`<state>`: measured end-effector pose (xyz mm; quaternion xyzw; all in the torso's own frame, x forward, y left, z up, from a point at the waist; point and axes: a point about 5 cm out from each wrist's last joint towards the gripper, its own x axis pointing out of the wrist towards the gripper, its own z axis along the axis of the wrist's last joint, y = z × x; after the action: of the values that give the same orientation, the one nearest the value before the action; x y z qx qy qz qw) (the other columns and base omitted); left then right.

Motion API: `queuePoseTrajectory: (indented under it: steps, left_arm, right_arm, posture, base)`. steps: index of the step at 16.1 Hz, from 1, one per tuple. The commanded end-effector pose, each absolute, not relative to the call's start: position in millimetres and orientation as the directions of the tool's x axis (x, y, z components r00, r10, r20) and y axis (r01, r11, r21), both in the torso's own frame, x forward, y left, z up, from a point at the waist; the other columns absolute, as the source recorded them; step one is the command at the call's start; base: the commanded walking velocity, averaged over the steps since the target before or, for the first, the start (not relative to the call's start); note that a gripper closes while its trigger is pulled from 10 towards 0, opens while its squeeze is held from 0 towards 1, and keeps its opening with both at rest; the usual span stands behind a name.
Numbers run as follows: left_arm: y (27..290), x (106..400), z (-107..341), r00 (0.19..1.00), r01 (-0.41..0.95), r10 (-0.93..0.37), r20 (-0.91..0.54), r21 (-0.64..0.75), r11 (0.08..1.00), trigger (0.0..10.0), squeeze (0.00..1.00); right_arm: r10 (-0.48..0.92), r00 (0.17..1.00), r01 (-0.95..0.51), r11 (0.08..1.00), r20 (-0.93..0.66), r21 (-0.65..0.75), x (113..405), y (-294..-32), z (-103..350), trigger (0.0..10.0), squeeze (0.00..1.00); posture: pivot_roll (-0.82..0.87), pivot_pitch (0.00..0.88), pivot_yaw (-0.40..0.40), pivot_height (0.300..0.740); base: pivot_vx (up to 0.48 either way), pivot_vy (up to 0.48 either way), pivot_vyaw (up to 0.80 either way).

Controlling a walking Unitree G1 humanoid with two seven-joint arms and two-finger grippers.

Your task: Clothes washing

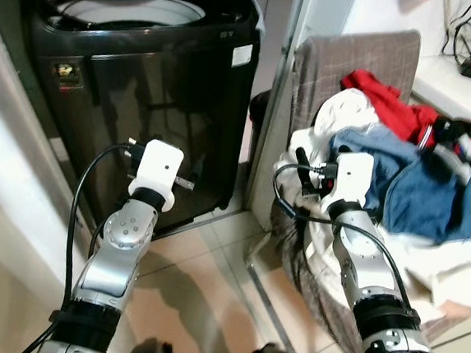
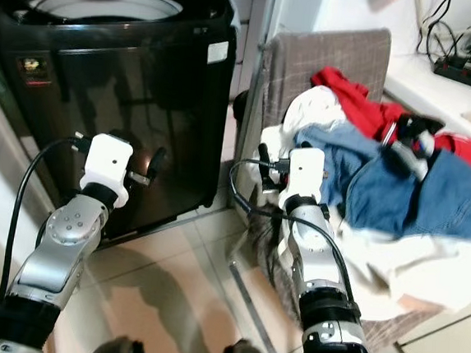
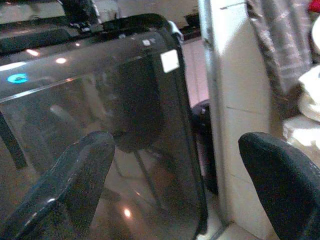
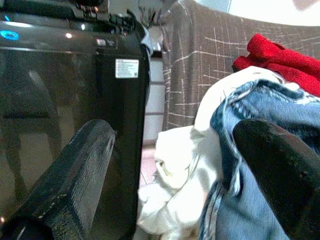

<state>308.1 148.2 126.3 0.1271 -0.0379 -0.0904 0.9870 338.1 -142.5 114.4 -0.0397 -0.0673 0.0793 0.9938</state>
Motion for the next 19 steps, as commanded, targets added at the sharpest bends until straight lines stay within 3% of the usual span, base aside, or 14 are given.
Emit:
queuePoseTrajectory:
  steps: [1, 4, 10, 19]
  left_arm:
    - [145.7, 309.7, 127.0, 0.976, 0.191, -0.21, 0.054, 0.243, 0.951, 10.0, 0.0]
    - [136.1, 310.4, 129.5, 0.957, 0.254, -0.283, 0.06, 0.295, 0.921, 10.0, 0.0]
    - [121.6, 309.3, 131.5, 0.918, 0.35, -0.391, 0.071, 0.324, 0.879, 10.0, 0.0]
    - [130.0, 309.0, 125.6, 0.942, 0.302, -0.331, 0.059, 0.288, 0.909, 10.0, 0.0]
  right_arm:
    - [0.153, 0.977, -0.138, 0.985, 0.15, -0.106, 336.4, -145.8, 117.3, 10.0, 0.0]
    - [0.135, 0.976, -0.116, 0.986, 0.17, -0.117, 332.3, -150.3, 117.5, 10.0, 0.0]
    - [0.108, 0.978, -0.091, 0.991, 0.179, -0.102, 327.4, -158.8, 117.5, 10.0, 0.0]
    - [0.161, 0.969, -0.138, 0.982, 0.19, -0.127, 326.8, -153.1, 119.3, 10.0, 0.0]
  posture:
    - [-0.11, 0.0, 0.0, 0.659]
    - [-0.13, 0.0, 0.012, 0.659]
    - [-0.15, 0.0, 0.027, 0.659]
    - [-0.13, 0.0, 0.008, 0.659]
  base:
    - [0.244, 0.0, 0.0]
    - [0.461, 0.0, 0.0]
    - [0.464, 0.0, -0.79]
    - [0.0, 0.0, -0.68]
